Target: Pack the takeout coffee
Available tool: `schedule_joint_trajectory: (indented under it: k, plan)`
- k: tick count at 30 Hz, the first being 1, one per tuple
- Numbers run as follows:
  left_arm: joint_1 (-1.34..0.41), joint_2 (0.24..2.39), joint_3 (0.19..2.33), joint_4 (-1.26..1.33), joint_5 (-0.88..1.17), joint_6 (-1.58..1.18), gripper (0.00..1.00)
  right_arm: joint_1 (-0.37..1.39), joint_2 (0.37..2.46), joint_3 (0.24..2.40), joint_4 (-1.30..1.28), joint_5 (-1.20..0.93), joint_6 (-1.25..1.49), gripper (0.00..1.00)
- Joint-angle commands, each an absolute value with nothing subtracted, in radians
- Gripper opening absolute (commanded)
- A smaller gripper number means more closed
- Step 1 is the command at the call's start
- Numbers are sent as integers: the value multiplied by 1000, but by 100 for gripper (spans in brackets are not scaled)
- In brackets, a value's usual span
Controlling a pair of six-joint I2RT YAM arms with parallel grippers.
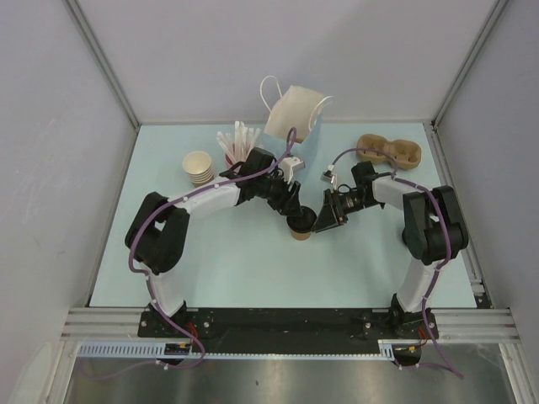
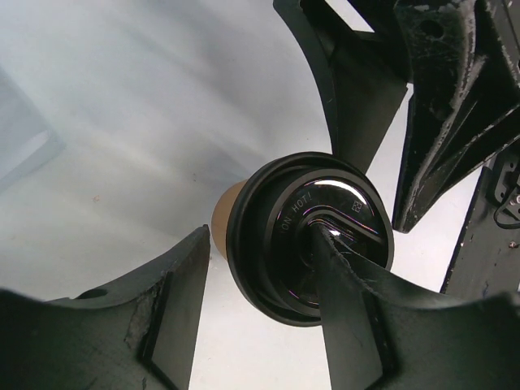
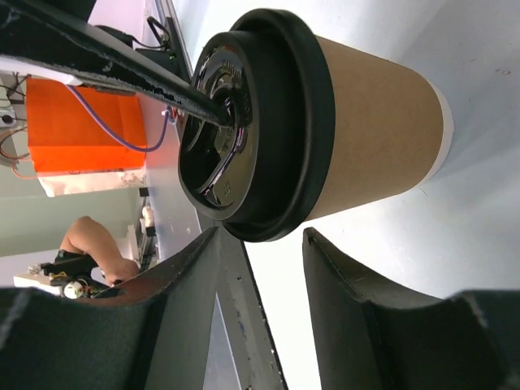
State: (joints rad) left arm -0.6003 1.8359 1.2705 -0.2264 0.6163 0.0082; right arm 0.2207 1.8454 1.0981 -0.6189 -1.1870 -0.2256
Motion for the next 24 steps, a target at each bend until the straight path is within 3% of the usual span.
schedule_joint_trajectory:
  k: [1,8,18,24]
  plan:
    - [-597,1867,1216,-322,454,84,57,221,1822,1094,-551,-1221,-175,48]
    - [-597,1871,1220,-319,456,81,57,222,1835,1088,-512,-1236,-134,46]
    - [-597,1855,1209,-324,445,91,57,224,1876,1065,-480,-1123,-107,29]
    - [-597,1847,1204,-324,442,100,57,222,1893,1058,-462,-1013,-95,25]
